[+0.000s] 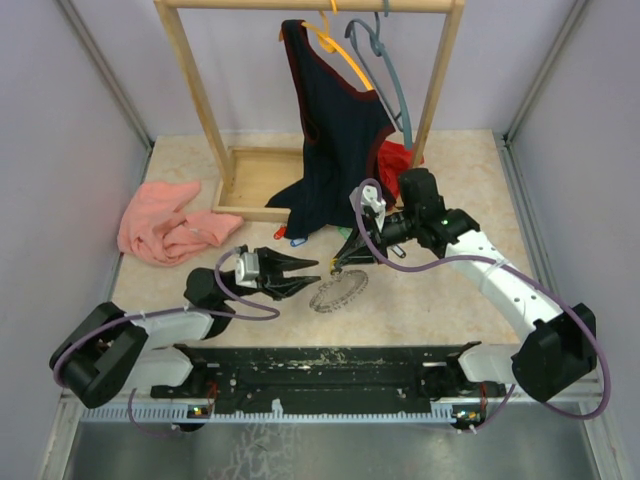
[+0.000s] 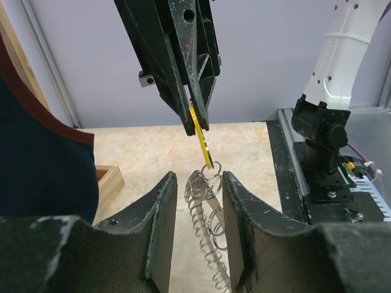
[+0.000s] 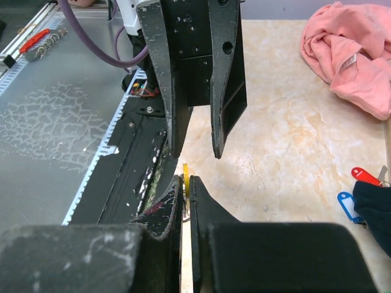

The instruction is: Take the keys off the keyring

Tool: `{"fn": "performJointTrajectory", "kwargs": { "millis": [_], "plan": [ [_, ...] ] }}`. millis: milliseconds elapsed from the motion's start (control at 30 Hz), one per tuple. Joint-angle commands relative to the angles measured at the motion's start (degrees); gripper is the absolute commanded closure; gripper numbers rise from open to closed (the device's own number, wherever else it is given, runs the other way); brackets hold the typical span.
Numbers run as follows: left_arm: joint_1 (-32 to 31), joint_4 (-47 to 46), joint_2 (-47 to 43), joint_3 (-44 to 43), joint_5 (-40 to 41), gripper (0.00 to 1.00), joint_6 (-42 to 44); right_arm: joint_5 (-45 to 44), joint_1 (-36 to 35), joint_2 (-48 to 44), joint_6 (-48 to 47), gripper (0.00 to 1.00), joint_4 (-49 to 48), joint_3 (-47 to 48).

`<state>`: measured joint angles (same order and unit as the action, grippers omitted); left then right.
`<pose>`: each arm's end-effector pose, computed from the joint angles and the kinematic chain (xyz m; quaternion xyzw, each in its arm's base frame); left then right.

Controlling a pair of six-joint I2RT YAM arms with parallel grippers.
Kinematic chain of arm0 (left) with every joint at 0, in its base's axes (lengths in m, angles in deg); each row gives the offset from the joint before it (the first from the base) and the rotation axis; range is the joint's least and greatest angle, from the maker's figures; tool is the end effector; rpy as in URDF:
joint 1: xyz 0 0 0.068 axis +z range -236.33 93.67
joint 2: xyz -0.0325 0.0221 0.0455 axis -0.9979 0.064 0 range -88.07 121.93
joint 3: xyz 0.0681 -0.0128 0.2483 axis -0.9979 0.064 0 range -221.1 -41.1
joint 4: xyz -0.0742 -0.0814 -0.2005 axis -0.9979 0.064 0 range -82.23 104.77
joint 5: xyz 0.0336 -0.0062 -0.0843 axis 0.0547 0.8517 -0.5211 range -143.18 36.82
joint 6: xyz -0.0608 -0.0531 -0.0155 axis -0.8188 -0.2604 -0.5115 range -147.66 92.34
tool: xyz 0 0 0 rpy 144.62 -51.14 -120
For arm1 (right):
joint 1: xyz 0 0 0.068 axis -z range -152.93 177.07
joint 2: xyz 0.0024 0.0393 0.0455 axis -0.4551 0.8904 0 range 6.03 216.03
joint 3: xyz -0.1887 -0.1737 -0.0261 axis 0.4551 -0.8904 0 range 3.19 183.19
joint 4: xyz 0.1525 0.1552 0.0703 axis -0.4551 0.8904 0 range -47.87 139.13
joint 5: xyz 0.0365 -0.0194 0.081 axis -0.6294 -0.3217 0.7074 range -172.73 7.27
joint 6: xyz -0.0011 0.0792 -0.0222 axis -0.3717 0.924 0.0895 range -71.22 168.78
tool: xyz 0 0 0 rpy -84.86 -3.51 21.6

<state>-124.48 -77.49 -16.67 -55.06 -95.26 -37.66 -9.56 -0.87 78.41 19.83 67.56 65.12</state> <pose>0.1407 -0.1715 0.2638 0.4154 0.3928 -0.4953 0.6541 0.1788 0.1724 0.3158 -0.5790 0.4996 0.5275 0.3700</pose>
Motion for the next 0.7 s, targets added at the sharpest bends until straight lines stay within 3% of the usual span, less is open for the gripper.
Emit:
{"fn": "performJointTrajectory", "kwargs": {
  "millis": [0, 667],
  "plan": [
    [-1.0, 4.1, -0.4, -3.1, -1.4, 0.59, 5.2, 1.6, 0.4, -1.5, -0.9, 1.00, -1.3, 3.0],
    [-5.3, 13.9, 1.3, -5.5, 2.6, 0.64, 12.7, 1.8, 0.4, -1.4, -0.2, 1.00, -1.7, 3.1]
  ]
}}
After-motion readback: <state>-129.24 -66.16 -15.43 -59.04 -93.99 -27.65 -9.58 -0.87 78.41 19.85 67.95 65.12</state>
